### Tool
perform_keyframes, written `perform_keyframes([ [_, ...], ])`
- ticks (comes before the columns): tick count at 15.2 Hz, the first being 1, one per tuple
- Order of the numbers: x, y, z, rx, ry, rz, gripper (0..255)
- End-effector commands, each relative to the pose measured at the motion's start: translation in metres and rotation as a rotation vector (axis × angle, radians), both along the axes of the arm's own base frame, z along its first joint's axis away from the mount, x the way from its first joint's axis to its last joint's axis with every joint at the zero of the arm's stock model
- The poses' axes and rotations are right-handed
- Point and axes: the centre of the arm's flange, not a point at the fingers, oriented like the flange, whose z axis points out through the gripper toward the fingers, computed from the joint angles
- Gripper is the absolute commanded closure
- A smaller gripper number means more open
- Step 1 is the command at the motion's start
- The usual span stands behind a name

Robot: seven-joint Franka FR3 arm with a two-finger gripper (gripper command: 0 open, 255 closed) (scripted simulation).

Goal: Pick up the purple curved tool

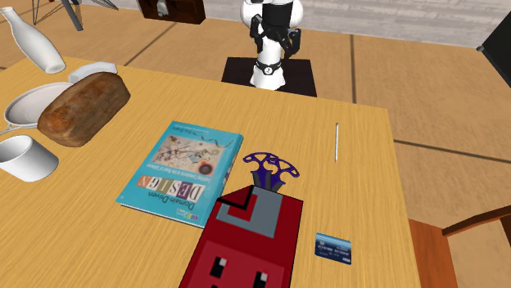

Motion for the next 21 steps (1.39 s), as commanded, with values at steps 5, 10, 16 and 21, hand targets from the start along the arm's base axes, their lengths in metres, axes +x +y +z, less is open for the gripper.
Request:
perform_keyframes([
  [5,0.058,0.004,-0.044,-0.010,-0.054,-0.224,0],
  [10,0.107,-0.004,-0.081,-0.019,-0.096,-0.407,0],
  [16,0.163,-0.025,-0.122,-0.030,-0.147,-0.627,0],
  [21,0.208,-0.052,-0.153,-0.039,-0.189,-0.811,0],
])
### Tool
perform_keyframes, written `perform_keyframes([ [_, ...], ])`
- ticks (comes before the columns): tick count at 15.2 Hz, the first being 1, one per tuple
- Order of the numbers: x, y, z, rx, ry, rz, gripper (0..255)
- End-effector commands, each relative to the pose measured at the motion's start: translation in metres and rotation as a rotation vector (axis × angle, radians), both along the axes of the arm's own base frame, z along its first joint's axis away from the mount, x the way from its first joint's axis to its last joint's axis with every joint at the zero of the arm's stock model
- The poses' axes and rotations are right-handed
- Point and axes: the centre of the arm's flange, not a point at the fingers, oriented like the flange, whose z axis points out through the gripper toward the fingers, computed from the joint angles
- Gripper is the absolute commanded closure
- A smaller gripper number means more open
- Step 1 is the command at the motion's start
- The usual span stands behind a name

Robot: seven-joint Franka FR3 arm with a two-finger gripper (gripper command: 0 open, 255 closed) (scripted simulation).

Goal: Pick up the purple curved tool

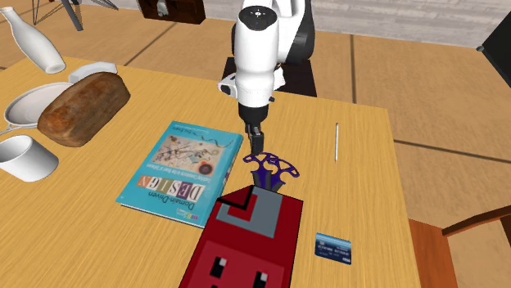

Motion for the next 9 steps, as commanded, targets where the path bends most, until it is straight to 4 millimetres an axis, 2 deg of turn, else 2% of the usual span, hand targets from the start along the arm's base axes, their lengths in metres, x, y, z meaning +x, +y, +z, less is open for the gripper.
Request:
perform_keyframes([
  [1,0.011,-0.006,-0.008,-0.002,-0.013,-0.053,0],
  [8,0.011,-0.006,-0.048,-0.002,-0.013,-0.053,0],
  [9,0.011,-0.006,-0.048,-0.002,-0.013,-0.053,0],
])
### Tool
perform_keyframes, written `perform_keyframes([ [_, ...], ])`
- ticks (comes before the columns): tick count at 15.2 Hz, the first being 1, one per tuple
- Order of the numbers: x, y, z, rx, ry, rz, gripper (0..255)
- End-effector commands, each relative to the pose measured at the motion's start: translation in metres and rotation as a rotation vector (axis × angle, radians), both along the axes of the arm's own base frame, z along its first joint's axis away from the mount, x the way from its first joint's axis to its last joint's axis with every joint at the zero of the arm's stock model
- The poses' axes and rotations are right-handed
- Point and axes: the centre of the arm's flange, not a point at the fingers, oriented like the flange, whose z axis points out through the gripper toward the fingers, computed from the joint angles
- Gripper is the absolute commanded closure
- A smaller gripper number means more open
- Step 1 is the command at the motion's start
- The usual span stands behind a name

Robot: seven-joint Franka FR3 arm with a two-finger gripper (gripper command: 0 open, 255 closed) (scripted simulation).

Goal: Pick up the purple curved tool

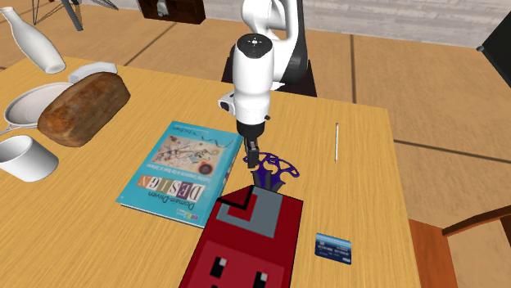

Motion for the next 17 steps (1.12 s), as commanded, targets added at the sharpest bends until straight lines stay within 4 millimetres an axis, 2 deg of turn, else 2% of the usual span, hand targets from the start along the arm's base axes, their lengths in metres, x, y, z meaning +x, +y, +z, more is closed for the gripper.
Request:
perform_keyframes([
  [1,0.000,0.000,-0.003,0.000,-0.001,0.000,0],
  [2,-0.001,0.000,-0.003,0.000,-0.001,0.000,255],
  [11,0.000,0.000,-0.003,0.000,-0.001,0.000,255],
  [17,0.000,0.000,0.029,0.000,-0.001,0.000,255],
])
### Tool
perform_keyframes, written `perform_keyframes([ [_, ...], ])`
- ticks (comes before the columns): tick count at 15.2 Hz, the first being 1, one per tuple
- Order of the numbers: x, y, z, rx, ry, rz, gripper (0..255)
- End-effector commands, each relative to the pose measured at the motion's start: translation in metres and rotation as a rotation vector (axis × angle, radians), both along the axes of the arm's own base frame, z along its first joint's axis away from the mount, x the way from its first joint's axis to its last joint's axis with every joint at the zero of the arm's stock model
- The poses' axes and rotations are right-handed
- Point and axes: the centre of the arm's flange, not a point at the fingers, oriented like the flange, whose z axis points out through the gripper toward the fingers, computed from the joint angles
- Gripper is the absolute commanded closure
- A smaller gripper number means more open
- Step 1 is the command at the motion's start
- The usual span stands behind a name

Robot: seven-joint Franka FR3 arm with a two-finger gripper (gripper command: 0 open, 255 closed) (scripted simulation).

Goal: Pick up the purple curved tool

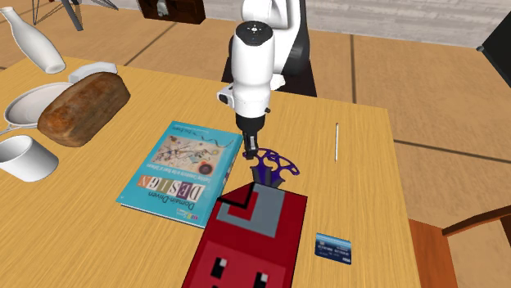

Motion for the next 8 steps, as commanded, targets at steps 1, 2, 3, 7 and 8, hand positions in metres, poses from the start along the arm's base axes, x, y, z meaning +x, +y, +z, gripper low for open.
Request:
perform_keyframes([
  [1,0.000,0.001,0.011,0.000,0.000,0.000,255],
  [2,0.000,0.001,0.016,0.000,0.000,0.000,255],
  [3,0.000,0.001,0.022,0.000,0.000,0.000,255],
  [7,0.000,0.001,0.043,0.000,0.000,0.000,255],
  [8,0.000,0.001,0.048,0.000,0.000,0.000,255],
])
